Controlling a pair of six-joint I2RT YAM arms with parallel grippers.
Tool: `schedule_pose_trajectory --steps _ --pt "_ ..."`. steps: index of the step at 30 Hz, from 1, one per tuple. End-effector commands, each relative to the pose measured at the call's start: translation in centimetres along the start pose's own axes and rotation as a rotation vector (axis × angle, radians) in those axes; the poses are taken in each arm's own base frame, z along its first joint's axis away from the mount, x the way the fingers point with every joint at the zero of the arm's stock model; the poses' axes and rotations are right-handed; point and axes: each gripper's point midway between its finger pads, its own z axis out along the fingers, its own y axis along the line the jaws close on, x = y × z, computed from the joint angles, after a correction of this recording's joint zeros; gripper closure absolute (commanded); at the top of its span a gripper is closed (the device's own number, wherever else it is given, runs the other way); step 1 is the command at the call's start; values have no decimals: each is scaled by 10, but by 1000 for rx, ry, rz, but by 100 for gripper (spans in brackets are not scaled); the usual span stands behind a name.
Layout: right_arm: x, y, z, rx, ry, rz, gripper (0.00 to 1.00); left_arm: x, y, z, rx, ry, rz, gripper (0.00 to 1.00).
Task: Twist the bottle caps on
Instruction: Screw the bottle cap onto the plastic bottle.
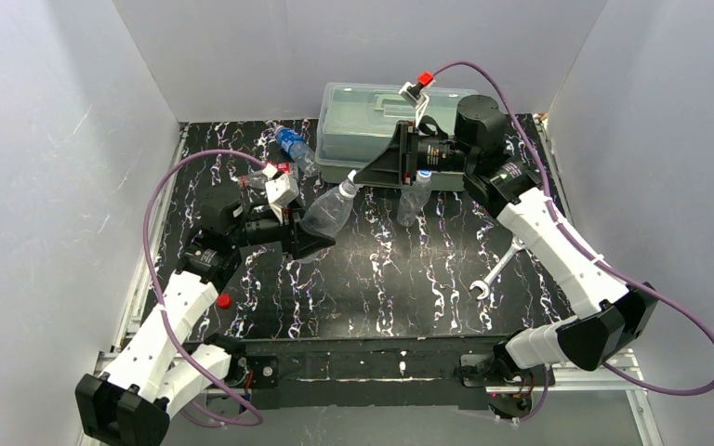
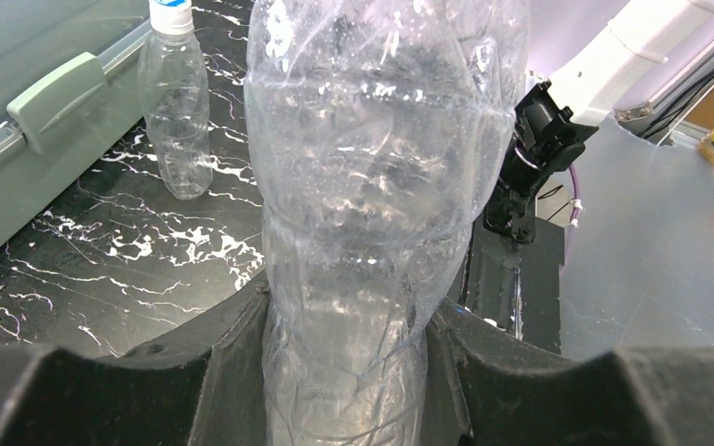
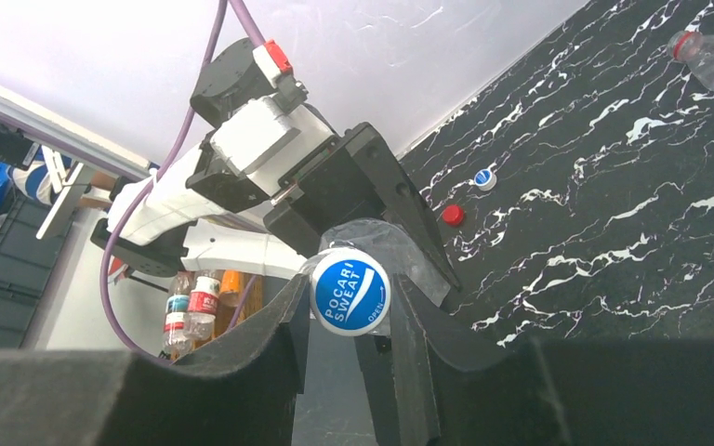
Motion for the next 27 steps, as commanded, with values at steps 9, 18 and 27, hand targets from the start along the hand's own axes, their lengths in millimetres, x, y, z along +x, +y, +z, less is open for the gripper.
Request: schedule_pose_trajectory --steps 9,18,27 --pt "2 17 -3 -50 9 -69 74 -2 10 6 -23 3 -28 83" --pt "12 8 -6 21 60 -123 74 -1 13 10 -28 40 -119 86" --pt "25 -1 -4 94 121 -171 74 -5 11 9 -26 59 -149 89"
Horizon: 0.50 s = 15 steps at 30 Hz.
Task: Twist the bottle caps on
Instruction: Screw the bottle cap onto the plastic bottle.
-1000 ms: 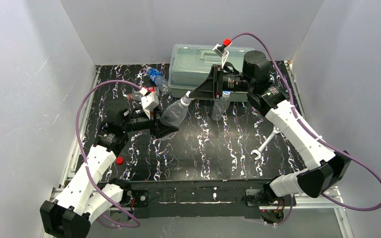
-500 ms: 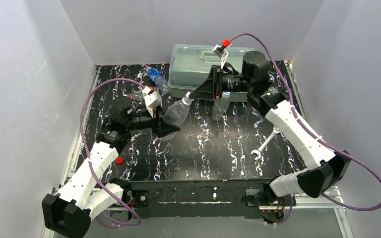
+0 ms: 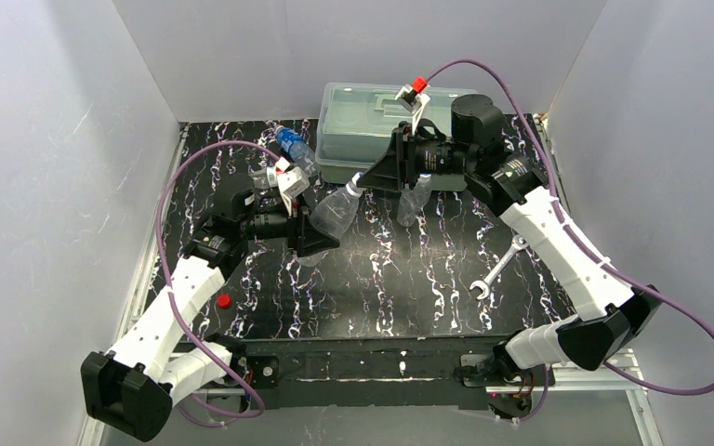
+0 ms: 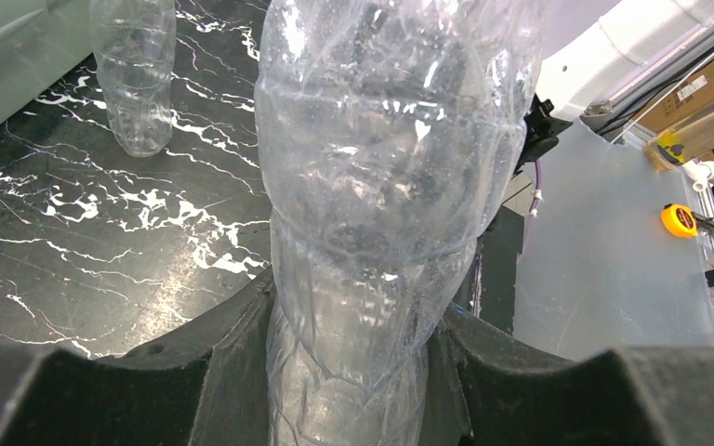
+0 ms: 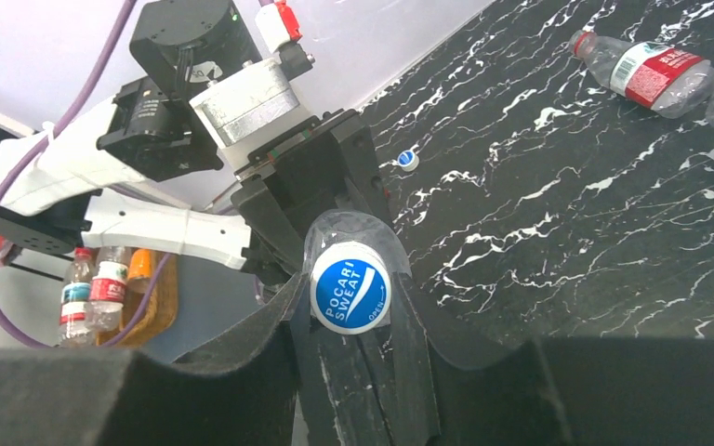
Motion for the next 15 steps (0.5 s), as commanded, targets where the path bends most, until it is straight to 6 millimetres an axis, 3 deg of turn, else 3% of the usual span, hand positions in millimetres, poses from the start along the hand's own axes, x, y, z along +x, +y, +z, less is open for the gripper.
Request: schedule_pose_trajectory --steps 1,10,15 --pt "16 18 0 -37 82 -35 74 -21 -1 -4 -33 -30 2 89" --pt "31 24 9 -40 150 -39 75 -27 -8 -3 -42 -42 69 93" --pt "44 21 13 -7 215 -11 75 -26 -6 0 -107 -33 160 100"
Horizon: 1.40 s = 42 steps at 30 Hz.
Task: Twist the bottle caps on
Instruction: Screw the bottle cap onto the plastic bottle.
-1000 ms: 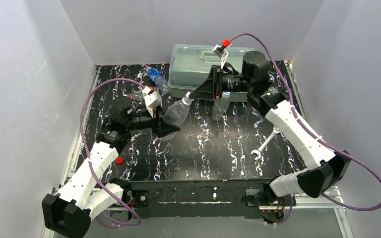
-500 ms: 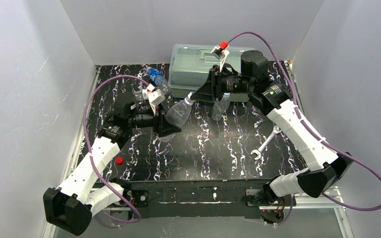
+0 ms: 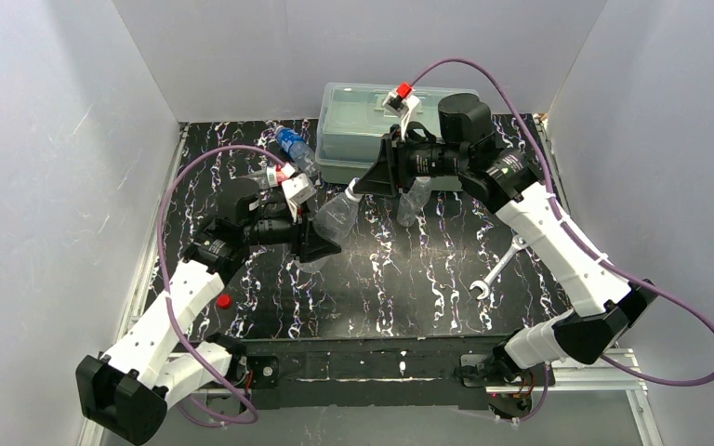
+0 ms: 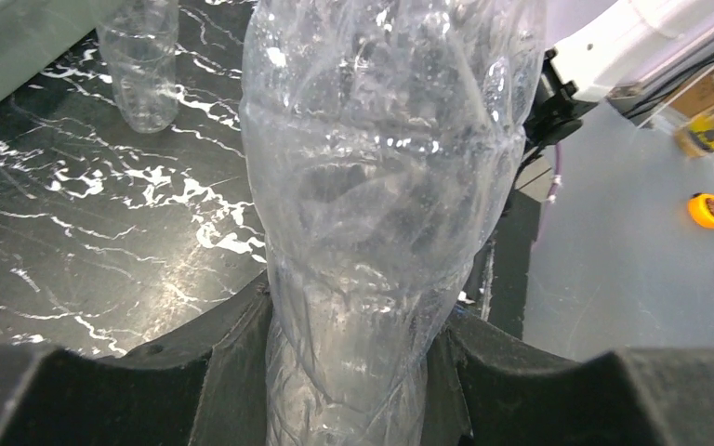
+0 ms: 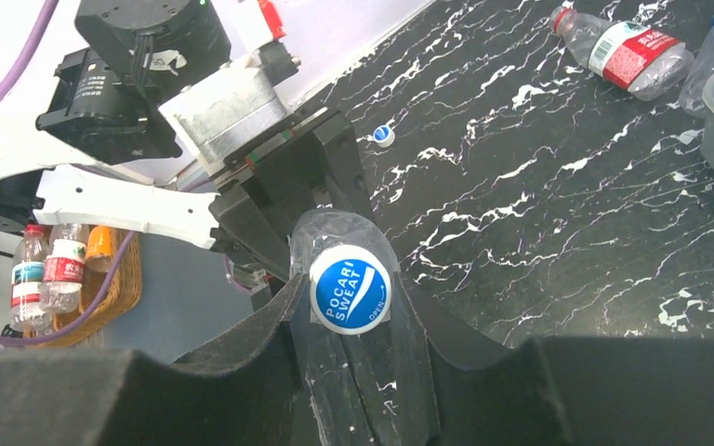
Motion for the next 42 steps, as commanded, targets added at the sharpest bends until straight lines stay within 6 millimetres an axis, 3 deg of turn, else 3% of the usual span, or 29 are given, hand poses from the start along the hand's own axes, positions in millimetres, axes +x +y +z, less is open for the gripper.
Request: schedule_pose_trajectory --steps 1,5,10,20,33,42 --pt "37 22 6 -59 165 68 75 -37 3 -4 -110 -79 180 100" --pt "45 21 8 -40 199 120 76 -40 11 -4 -217 -94 266 100" --pt "52 4 12 79 214 230 78 -55 25 -3 -363 -163 325 100" --pt "58 -20 36 263 187 416 78 -77 41 -6 -532 -289 374 100" --pt "66 -12 74 398 186 419 81 -66 49 -19 -608 -390 364 100" --pt "59 -5 86 464 162 389 79 -54 61 -29 -682 -459 313 100"
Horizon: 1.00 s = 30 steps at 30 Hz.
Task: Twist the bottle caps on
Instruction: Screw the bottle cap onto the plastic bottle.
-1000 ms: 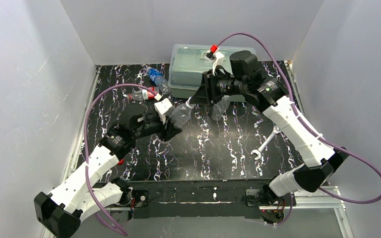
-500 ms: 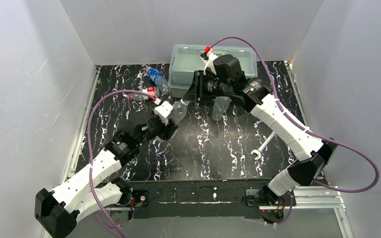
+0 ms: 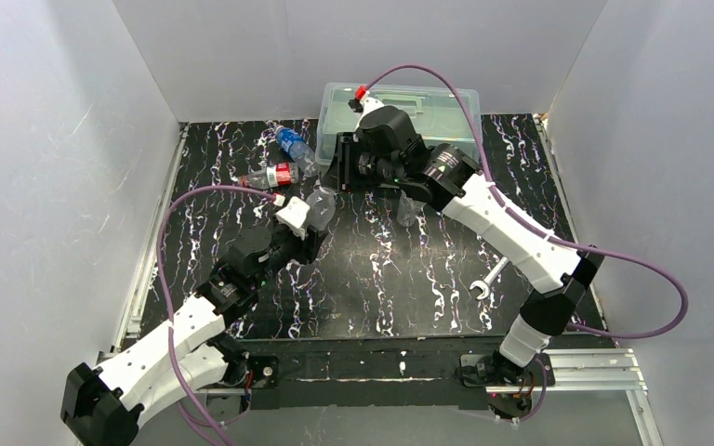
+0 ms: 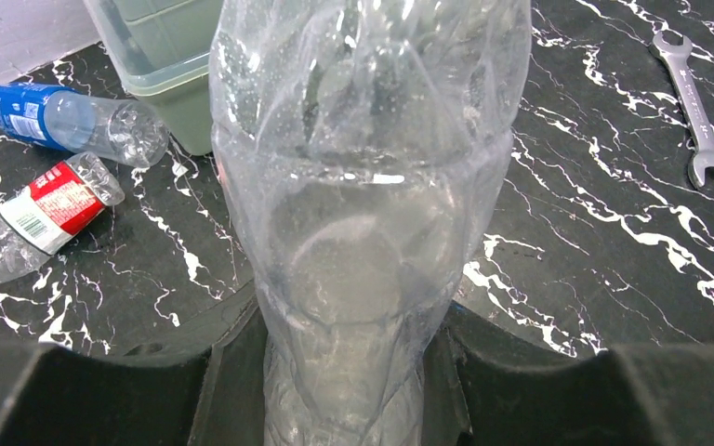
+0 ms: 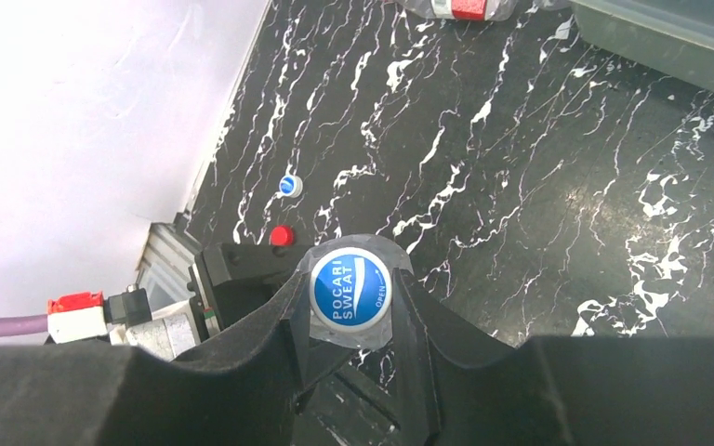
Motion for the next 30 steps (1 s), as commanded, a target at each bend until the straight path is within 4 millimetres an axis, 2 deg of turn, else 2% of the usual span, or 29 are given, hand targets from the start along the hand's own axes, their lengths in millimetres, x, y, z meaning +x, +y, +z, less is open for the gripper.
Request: schedule_pose_trajectory --steps 1,8,16,20,25,30 --pt "55 18 6 22 179 35 79 -79 7 -6 -49 -306 -41 100" --pt "46 26 5 45 133 -10 75 -68 12 -7 -76 -299 -58 100" --pt "25 37 -4 17 60 -48 68 -60 10 -6 -71 -282 -54 100" --pt "14 42 -12 -9 12 -69 55 -58 9 -5 -65 -281 -59 100" --pt "2 46 -22 -37 -46 -102 31 -56 8 -3 -57 -271 -59 100" --pt "-8 47 -37 -51 -101 -137 12 -53 5 0 -42 -258 -56 100"
